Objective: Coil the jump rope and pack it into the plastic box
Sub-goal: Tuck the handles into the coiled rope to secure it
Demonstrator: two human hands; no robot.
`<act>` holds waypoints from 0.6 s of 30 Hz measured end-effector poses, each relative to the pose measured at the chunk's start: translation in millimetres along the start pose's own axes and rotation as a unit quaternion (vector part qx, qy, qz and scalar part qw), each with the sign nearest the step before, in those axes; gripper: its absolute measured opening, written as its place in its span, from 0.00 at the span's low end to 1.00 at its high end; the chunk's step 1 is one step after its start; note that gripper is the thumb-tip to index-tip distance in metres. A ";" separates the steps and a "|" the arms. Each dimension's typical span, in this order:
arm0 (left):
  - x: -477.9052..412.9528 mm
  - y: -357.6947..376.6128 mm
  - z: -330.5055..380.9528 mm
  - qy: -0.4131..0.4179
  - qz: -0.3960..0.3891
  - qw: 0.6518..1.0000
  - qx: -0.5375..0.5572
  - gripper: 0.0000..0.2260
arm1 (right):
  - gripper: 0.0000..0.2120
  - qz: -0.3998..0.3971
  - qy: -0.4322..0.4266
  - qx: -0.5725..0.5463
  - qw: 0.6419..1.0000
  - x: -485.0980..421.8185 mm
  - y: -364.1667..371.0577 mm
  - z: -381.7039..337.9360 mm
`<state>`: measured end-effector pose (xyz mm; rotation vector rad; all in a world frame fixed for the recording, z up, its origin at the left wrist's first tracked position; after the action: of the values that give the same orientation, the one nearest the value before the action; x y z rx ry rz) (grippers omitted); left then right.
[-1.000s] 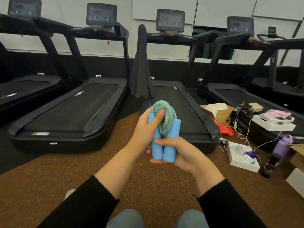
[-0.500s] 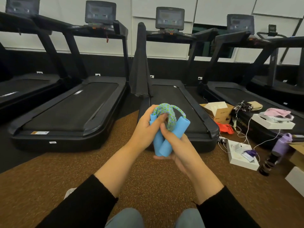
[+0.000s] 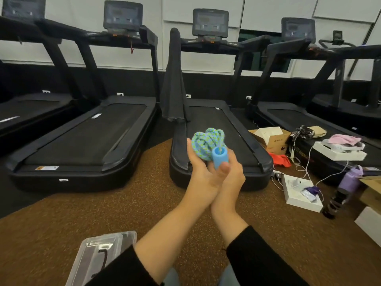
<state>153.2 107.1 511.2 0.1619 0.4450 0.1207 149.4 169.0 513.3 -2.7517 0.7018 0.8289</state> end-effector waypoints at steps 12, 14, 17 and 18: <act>-22.9 -26.9 -22.7 -0.153 0.119 0.948 0.253 0.22 | 0.21 0.015 -0.278 0.286 0.917 15.6 19.3 8.8; -24.0 -31.4 -32.0 -0.181 0.141 0.938 0.261 0.28 | 0.22 -0.008 -0.292 0.291 0.911 17.9 20.3 11.8; -27.9 -38.5 -36.7 -0.188 0.160 0.936 0.250 0.31 | 0.24 -0.045 -0.291 0.269 0.917 20.5 20.9 16.9; -30.0 -39.9 -37.4 -0.188 0.158 0.937 0.249 0.30 | 0.25 -0.056 -0.288 0.259 0.920 20.4 20.1 18.3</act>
<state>113.2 68.3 483.2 0.7455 0.0540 0.2861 145.8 149.2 485.9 -1.9202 0.5343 1.1517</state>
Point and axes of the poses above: each hand's wrist, its own x-axis away from the middle knuckle, its own y-axis out of the palm, z = x × y, the point moved 3 cm from there along -x, towards the middle knuckle, and after that the axes turned 5 degrees about z, right-handed, at the moved point
